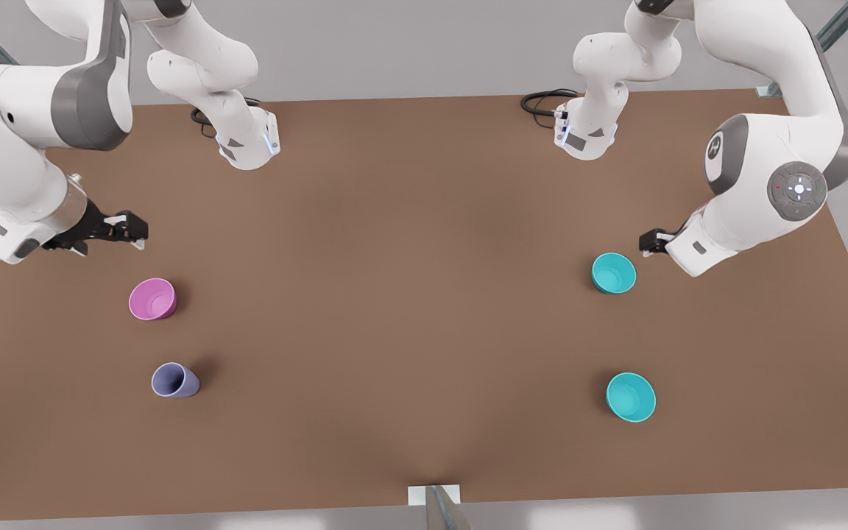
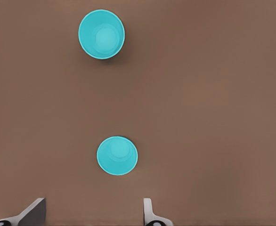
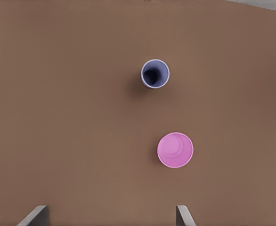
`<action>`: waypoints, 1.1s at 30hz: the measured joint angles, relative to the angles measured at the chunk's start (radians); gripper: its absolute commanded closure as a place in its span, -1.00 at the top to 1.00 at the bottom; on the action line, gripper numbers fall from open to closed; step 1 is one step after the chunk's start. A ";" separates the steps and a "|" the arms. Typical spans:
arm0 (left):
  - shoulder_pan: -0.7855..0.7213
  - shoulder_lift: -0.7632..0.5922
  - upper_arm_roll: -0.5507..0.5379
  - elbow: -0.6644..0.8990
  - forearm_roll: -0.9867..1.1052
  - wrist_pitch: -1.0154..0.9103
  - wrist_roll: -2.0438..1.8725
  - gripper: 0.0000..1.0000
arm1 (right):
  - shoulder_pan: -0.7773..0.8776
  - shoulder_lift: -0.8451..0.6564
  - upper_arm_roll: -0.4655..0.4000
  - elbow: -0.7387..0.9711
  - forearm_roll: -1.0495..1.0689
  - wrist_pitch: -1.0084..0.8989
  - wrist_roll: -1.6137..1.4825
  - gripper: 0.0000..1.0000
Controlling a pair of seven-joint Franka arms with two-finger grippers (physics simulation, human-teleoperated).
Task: Stack the blue bowl on the pink bowl
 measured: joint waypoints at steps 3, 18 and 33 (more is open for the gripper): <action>0.001 0.000 0.000 0.000 -0.002 -0.007 0.001 1.00 | -0.002 0.019 0.000 -0.009 -0.004 -0.002 -0.010 1.00; 0.038 -0.006 -0.002 0.011 -0.048 -0.035 0.005 1.00 | -0.417 0.299 0.005 -0.506 0.059 0.494 -0.084 1.00; 0.036 -0.007 -0.008 0.030 -0.058 -0.075 0.006 1.00 | -0.477 0.332 0.006 -0.758 0.205 0.966 -0.227 1.00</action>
